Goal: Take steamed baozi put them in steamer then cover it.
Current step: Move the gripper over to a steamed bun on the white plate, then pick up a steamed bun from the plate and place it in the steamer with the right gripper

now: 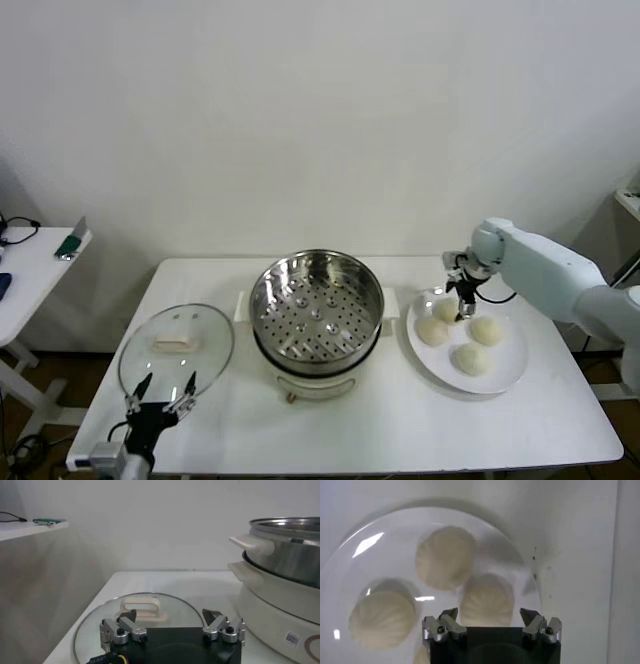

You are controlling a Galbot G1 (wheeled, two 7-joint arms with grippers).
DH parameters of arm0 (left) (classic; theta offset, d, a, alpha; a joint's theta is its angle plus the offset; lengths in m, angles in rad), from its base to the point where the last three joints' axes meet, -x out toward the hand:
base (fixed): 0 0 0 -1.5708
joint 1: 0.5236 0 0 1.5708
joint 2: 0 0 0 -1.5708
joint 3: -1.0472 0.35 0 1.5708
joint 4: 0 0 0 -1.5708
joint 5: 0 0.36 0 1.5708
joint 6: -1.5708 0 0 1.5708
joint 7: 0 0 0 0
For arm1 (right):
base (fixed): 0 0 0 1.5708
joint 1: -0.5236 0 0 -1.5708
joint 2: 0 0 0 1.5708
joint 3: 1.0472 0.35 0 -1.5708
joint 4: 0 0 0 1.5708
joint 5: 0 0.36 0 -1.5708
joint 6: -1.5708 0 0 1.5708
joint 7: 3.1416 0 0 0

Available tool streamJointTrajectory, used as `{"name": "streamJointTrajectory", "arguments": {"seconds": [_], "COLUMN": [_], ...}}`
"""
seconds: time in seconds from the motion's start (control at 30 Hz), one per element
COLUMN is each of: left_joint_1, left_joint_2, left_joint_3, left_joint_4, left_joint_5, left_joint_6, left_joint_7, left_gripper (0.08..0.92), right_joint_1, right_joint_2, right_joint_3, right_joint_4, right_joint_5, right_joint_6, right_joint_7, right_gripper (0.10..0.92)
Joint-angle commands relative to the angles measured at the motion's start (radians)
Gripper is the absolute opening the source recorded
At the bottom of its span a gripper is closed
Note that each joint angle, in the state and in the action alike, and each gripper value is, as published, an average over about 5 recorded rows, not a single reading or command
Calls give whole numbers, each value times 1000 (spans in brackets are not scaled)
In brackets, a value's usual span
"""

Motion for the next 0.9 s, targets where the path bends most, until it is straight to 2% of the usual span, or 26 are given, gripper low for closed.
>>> {"name": "streamJointTrajectory", "arguments": {"seconds": [0.03, 0.37, 0.63, 0.9], "left_joint_1": [-3, -6, -7, -4], "left_joint_2": [2, -1, -4, 1], "left_joint_3": [-2, -3, -1, 8], "left_joint_4": [3, 2, 0, -2], "left_joint_5": [-1, 3, 7, 9], "left_joint_6": [1, 6, 11, 11], "left_joint_7": [-2, -3, -4, -6], "left_gripper": [823, 823, 823, 823], "right_joint_1": [-19, -11, 103, 492], "right_joint_2": [27, 17, -29, -77], "right_joint_3": [18, 15, -57, -317], "right_joint_4": [-55, -27, 73, 316], "right_joint_5": [-17, -15, 25, 133], "right_joint_6": [-1, 0, 51, 233], "right_joint_7": [1, -11, -13, -23], "right_gripper": [810, 676, 670, 670]}}
